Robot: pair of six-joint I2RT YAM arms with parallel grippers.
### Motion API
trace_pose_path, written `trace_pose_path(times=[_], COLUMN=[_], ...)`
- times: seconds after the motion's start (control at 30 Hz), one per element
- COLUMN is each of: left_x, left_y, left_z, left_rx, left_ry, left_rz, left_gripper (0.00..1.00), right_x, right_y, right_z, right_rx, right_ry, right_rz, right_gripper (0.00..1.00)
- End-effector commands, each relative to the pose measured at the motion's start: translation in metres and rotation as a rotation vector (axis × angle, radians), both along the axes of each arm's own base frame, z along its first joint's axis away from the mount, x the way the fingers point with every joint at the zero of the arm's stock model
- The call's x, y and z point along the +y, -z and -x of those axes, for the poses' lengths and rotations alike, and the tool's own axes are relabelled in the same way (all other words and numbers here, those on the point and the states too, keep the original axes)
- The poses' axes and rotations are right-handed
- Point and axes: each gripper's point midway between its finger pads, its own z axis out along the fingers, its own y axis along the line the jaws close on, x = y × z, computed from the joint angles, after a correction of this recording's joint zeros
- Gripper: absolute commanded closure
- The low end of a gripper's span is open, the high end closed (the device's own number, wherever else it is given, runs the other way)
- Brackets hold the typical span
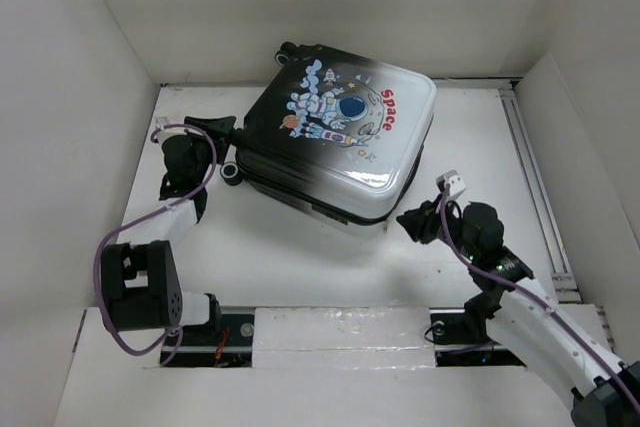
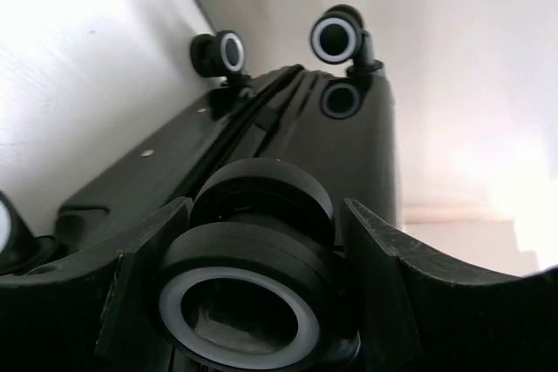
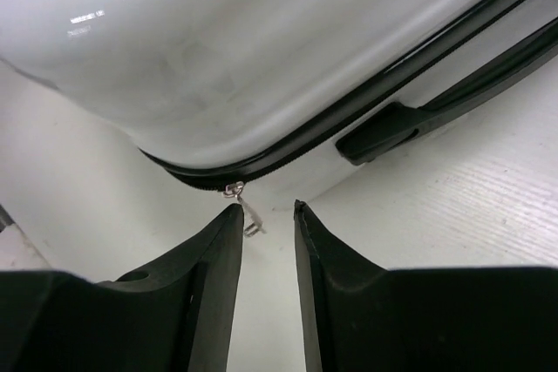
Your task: Pack the luggage
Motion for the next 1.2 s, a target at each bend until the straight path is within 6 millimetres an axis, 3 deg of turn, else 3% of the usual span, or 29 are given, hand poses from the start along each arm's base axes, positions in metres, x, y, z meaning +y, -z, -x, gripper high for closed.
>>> trace_pose_path(times=[0.0, 0.1, 0.13, 0.3, 0.57, 0.67, 0.83, 0.9, 0.93, 1.0, 1.03, 1.1, 1.17], left_x=[-0.005, -0.005, -0.004, -0.007, -0.008, -0.008, -0.009, -0.009, -0.009, -0.009, -0.008, -0.008, -0.012], left_y=[-0.048, -0.040, -0.051, -0.041, -0.032, -0.037, -0.027, -0.026, -0.024, -0.019, -0.026, -0.024, -0.018], left_z=[-0.009, -0.017, -0.019, -0.028, -0.034, -0.035, -0.031, -0.030, -0.029, -0.028, -0.028, -0.026, -0.022], left_rx=[-0.166, -0.134, -0.157, -0.124, -0.108, -0.127, -0.115, -0.116, -0.116, -0.106, -0.124, -0.124, -0.115], left_ry=[0.039, 0.041, 0.040, 0.061, 0.070, 0.069, 0.069, 0.069, 0.068, 0.068, 0.057, 0.057, 0.058], left_rz=[-0.103, -0.111, -0.113, -0.118, -0.106, -0.108, -0.098, -0.098, -0.089, -0.088, -0.082, -0.082, -0.073], left_gripper=[1.00, 1.00, 1.00, 1.00, 1.00, 1.00, 1.00, 1.00, 1.00, 1.00, 1.00, 1.00, 1.00], right_x=[0.015, 0.021, 0.022, 0.037, 0.040, 0.048, 0.059, 0.063, 0.065, 0.069, 0.069, 0.074, 0.077], right_y=[-0.017, -0.014, -0.013, -0.014, 0.001, 0.002, -0.007, 0.001, -0.009, 0.003, 0.007, -0.001, -0.006], right_z=[0.004, 0.004, 0.004, 0.006, -0.011, -0.012, -0.003, 0.010, 0.017, 0.035, 0.042, 0.060, 0.066], right_rx=[-0.063, -0.084, -0.101, -0.166, -0.142, -0.134, -0.148, -0.109, -0.125, -0.051, -0.027, 0.006, 0.021], right_ry=[-0.071, -0.115, -0.133, -0.224, -0.207, -0.240, -0.267, -0.273, -0.280, -0.269, -0.263, -0.272, -0.255], right_rz=[-0.080, -0.068, -0.059, -0.095, -0.062, -0.091, -0.117, -0.111, -0.129, -0.121, -0.120, -0.167, -0.202], right_gripper=[0.65, 0.67, 0.67, 0.53, 0.52, 0.56, 0.86, 0.93, 0.96, 0.99, 0.99, 1.00, 1.00])
